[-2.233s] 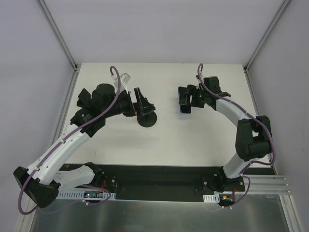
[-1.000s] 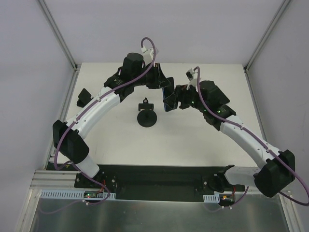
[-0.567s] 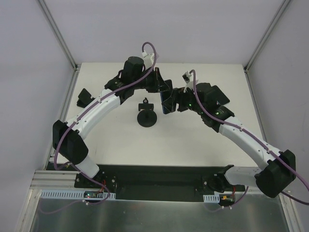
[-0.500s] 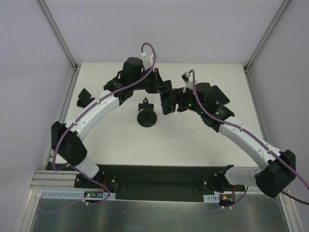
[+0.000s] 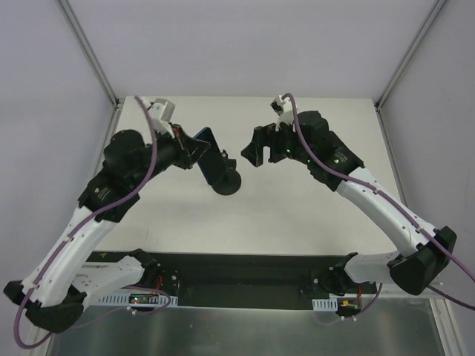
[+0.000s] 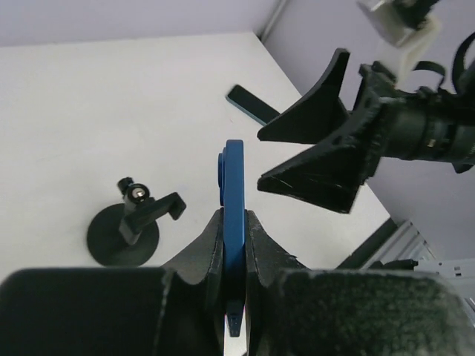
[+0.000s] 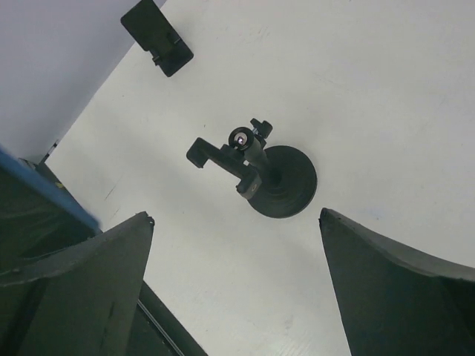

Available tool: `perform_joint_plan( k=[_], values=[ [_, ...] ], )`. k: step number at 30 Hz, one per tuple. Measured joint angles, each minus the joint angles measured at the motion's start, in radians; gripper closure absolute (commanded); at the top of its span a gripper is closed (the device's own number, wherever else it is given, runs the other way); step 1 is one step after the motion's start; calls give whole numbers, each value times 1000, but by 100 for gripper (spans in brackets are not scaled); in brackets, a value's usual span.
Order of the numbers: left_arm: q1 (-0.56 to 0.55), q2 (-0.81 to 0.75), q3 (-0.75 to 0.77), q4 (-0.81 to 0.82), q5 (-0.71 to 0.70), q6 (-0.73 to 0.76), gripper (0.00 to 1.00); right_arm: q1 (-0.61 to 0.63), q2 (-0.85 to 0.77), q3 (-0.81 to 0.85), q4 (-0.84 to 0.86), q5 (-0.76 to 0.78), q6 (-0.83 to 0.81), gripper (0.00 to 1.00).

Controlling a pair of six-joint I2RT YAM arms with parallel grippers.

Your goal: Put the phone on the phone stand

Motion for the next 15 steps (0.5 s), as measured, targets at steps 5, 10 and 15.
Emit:
perform_joint_plan(
  k=[5,10,15],
  values=[
    [0,-201,-55,-60,-111,34,100,89,151,152,-126,187,42,28],
    [0,-302,-113,-132,-179,55,100,180,257,169,-145,330,130,46],
    [0,-346,-167,-204,-214,56,100,251,309,151,-118,426,178,48]
  ],
)
